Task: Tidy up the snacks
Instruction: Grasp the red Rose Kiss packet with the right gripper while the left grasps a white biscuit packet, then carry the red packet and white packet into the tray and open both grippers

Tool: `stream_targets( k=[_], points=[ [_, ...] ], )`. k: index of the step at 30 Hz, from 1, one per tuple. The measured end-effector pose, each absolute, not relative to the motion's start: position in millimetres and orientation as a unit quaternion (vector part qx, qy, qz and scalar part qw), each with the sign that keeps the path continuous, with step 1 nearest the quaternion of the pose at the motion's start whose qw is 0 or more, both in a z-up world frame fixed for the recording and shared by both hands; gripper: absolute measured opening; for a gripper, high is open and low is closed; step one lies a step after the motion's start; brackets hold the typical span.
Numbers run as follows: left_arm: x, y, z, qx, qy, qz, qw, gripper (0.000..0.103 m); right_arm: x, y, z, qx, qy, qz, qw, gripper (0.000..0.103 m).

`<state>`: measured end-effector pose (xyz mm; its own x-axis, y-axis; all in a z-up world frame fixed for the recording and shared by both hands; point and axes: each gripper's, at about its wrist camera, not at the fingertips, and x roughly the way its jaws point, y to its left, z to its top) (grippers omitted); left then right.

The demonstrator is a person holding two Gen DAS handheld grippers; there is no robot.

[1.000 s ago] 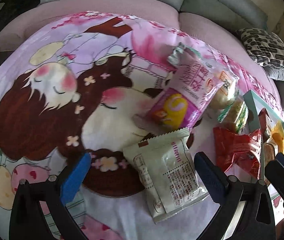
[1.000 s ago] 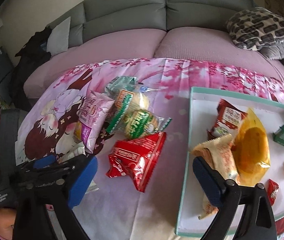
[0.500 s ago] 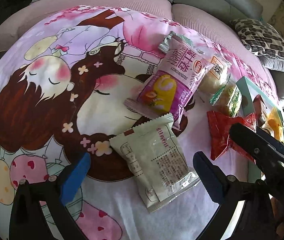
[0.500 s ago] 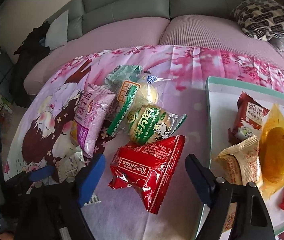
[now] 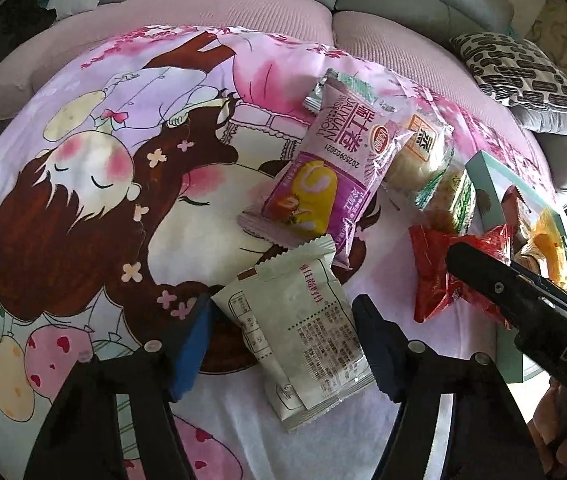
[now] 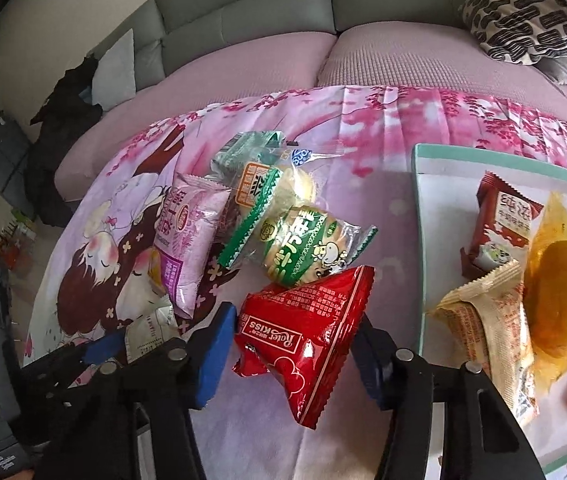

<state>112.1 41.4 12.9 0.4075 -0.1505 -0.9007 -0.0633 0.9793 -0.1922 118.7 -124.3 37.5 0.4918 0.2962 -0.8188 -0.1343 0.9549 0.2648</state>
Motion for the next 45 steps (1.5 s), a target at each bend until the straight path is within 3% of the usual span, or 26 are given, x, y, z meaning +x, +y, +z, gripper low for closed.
stream_targets(
  k=[2, 3, 23, 45],
  points=[
    [111, 42, 13, -0.100, 0.542, -0.030, 0.834, 0.069, 116, -127, 40, 0.084, 0.487, 0.124, 0.861, 0.057],
    [111, 42, 13, -0.104, 0.541, -0.035, 0.834, 0.057, 115, -128, 41, 0.085, 0.486, 0.123, 0.861, 0.057],
    [83, 34, 44, -0.100, 0.525, -0.048, 0.844, 0.057, 73, -157, 83, 0.106, 0.443, 0.116, 0.883, 0.056],
    [80, -65, 96, -0.041, 0.492, -0.119, 0.861, 0.057, 25, -276, 110, 0.157, 0.387, 0.036, 0.908, 0.056]
  ],
)
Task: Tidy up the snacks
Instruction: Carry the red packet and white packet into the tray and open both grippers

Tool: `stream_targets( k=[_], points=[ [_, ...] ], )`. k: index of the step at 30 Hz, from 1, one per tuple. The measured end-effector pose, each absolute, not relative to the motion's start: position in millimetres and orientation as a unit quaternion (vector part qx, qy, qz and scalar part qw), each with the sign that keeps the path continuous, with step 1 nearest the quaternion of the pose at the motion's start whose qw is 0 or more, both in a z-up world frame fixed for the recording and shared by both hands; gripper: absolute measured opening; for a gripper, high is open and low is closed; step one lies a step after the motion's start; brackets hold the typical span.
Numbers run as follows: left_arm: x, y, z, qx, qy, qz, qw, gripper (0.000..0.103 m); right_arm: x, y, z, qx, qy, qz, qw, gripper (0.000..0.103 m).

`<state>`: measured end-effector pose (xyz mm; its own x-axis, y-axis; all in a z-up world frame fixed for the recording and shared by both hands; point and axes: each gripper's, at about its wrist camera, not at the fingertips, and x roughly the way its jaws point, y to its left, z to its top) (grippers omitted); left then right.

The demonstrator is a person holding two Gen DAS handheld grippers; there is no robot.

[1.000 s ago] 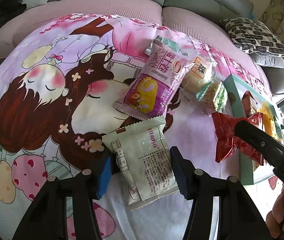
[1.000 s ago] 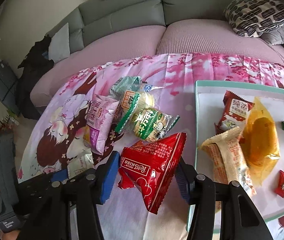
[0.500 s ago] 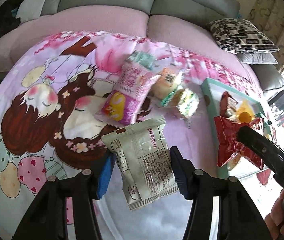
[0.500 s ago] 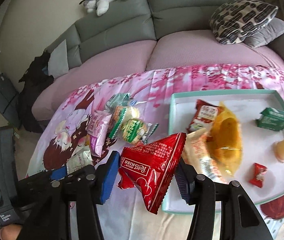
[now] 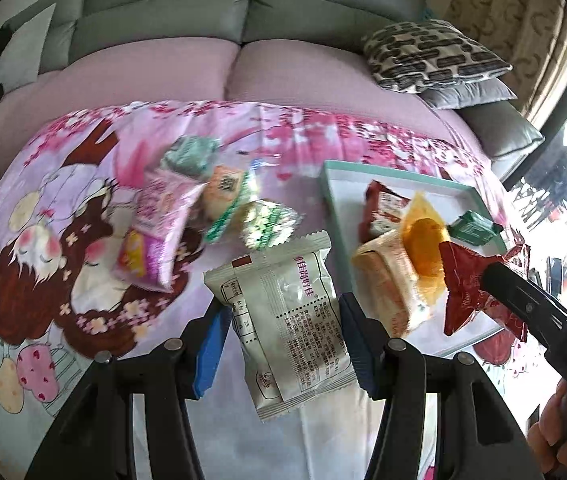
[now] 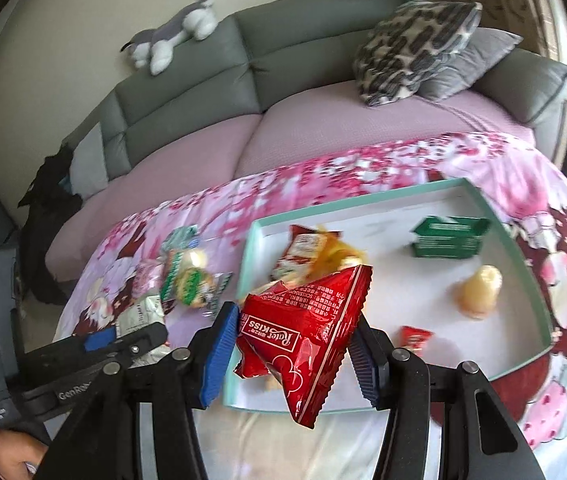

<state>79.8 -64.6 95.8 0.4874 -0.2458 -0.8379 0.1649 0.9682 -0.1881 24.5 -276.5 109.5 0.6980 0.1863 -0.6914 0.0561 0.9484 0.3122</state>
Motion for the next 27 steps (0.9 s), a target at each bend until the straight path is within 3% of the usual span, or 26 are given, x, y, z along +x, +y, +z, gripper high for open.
stream_targets(
  k=[14, 27],
  points=[
    [142, -122, 94, -0.004, 0.481, -0.152, 0.863, 0.057, 42, -334, 93, 0.162, 0.394, -0.021, 0.904, 0.056],
    [211, -157, 61, 0.034, 0.503, -0.157, 0.849, 0.057, 87, -350, 65, 0.147, 0.422, -0.034, 0.894, 0.056]
  ],
)
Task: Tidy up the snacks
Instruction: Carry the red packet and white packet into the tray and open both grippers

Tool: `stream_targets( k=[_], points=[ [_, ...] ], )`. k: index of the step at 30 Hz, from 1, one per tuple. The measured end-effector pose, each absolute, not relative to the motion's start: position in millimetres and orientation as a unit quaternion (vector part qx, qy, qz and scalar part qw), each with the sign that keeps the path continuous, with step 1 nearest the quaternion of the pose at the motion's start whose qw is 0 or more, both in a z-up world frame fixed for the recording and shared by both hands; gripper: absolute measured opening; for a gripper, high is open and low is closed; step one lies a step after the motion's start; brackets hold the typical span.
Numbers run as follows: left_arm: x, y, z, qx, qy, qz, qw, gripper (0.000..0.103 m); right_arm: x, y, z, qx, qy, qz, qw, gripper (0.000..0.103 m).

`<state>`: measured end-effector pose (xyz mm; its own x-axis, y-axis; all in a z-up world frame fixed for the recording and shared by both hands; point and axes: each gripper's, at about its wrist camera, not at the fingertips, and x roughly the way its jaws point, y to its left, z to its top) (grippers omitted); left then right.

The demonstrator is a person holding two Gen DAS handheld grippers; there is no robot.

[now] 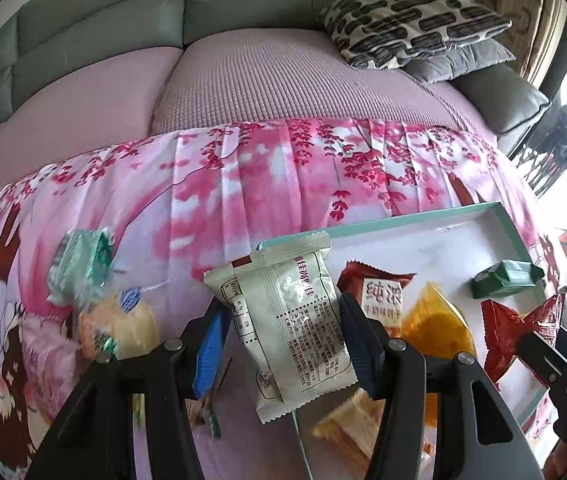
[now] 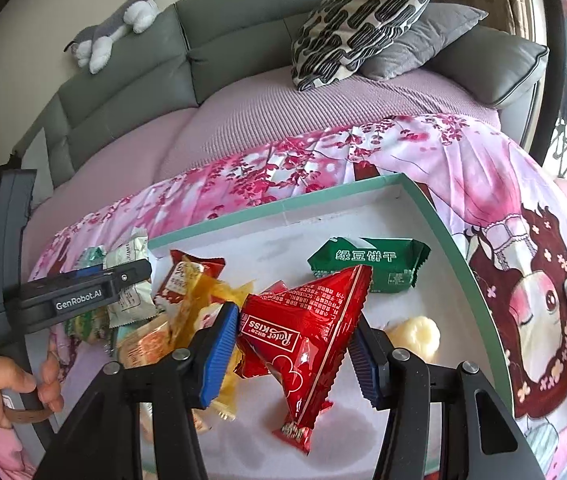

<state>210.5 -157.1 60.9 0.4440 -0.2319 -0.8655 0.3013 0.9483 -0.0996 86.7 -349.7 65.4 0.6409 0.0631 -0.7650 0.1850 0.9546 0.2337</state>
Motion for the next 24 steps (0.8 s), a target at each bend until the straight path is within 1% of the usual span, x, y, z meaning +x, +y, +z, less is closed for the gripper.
stream_targets(
  k=[12, 17, 18, 21, 24],
  points=[
    [231, -176, 46, 0.051, 0.505, -0.164, 0.845, 0.057, 109, -362, 51, 0.145, 0.433, -0.044, 0.889, 0.056],
    [233, -174, 44, 0.040, 0.508, -0.167, 0.844, 0.057, 111, -364, 49, 0.147, 0.438, -0.045, 0.885, 0.058],
    [233, -173, 44, 0.037, 0.511, -0.168, 0.842, 0.057, 110, -365, 49, 0.148, 0.439, -0.046, 0.885, 0.058],
    [231, -173, 47, 0.034, 0.515, -0.167, 0.840, 0.060, 108, -365, 52, 0.146, 0.437, -0.051, 0.886, 0.063],
    [226, -172, 55, 0.030, 0.512, -0.167, 0.842, 0.062, 103, -364, 57, 0.145, 0.436, -0.053, 0.887, 0.063]
  ],
)
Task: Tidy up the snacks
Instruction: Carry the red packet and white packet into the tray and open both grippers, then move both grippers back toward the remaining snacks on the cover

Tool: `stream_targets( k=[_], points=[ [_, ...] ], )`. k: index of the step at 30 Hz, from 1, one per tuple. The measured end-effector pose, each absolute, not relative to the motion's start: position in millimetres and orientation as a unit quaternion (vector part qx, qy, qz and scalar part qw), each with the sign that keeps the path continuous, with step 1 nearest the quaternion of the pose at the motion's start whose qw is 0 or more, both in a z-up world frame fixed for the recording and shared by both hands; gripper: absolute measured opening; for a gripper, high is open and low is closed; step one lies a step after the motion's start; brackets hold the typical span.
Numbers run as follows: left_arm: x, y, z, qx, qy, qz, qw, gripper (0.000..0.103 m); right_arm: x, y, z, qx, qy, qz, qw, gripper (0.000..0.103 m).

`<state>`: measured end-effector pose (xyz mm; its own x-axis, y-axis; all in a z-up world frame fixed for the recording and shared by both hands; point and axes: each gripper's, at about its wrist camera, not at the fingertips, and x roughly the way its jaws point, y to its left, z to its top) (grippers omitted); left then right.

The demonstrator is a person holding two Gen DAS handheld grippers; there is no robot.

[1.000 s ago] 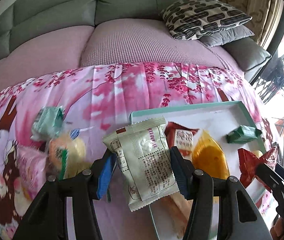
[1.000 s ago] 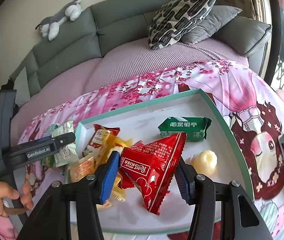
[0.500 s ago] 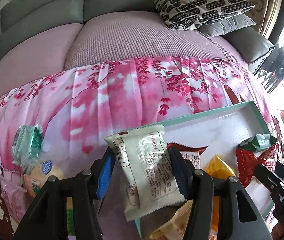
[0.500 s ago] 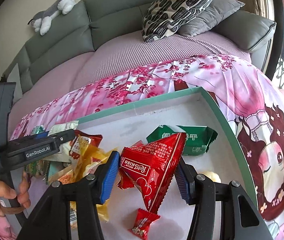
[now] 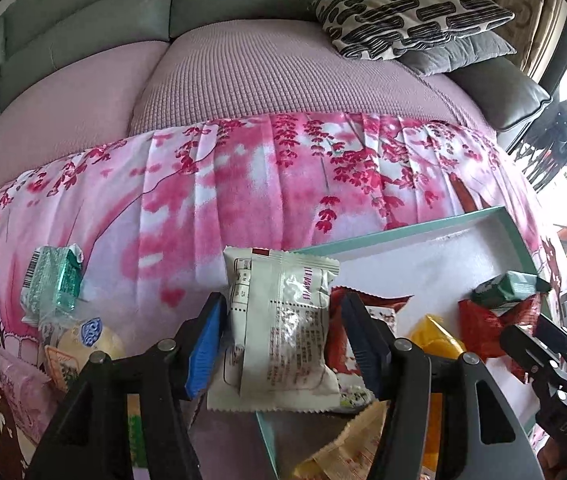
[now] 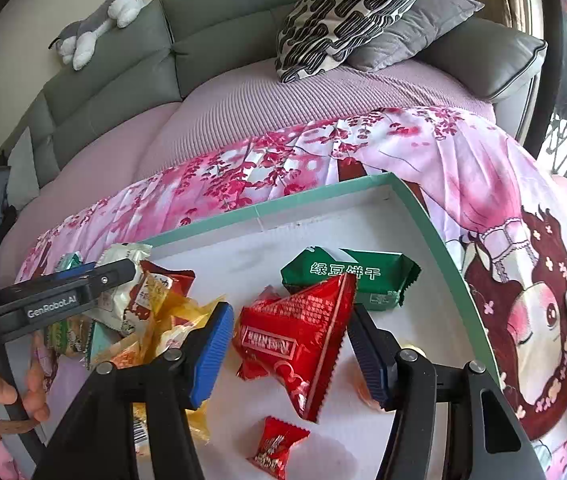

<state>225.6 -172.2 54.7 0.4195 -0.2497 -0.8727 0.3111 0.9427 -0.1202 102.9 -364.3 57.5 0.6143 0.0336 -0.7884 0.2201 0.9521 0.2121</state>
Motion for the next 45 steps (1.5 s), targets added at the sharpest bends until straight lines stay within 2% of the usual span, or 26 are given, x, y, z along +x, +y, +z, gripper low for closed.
stream_targets(
  k=[5, 7, 11, 15, 17, 19, 28, 31, 45],
  points=[
    [212, -166, 72, 0.028, 0.505, -0.160, 0.848, 0.071, 90, -359, 67, 0.143, 0.433, -0.056, 0.888, 0.064],
    [205, -160, 78, 0.023, 0.501, -0.156, 0.851, 0.078, 85, -356, 70, 0.139, 0.435, -0.060, 0.887, 0.072],
    [188, -145, 88, 0.018, 0.489, -0.138, 0.861, 0.088, 72, -347, 71, 0.131, 0.443, -0.060, 0.885, 0.080],
    [173, -133, 89, 0.026, 0.483, -0.118, 0.867, 0.093, 59, -336, 72, 0.126, 0.449, -0.053, 0.883, 0.082],
    [164, -128, 87, 0.028, 0.484, -0.111, 0.867, 0.099, 55, -332, 72, 0.122, 0.452, -0.052, 0.882, 0.085],
    [155, -122, 85, 0.027, 0.486, -0.107, 0.867, 0.099, 49, -327, 73, 0.120, 0.452, -0.052, 0.882, 0.092],
    [120, -88, 82, 0.009, 0.484, -0.080, 0.872, 0.100, 31, -312, 75, 0.120, 0.459, -0.050, 0.879, 0.093],
    [112, -76, 80, 0.002, 0.485, -0.072, 0.871, 0.100, 26, -306, 75, 0.120, 0.461, -0.050, 0.878, 0.103],
    [82, -24, 82, -0.035, 0.470, -0.039, 0.881, 0.100, 9, -281, 79, 0.107, 0.462, -0.042, 0.880, 0.103]
  ],
)
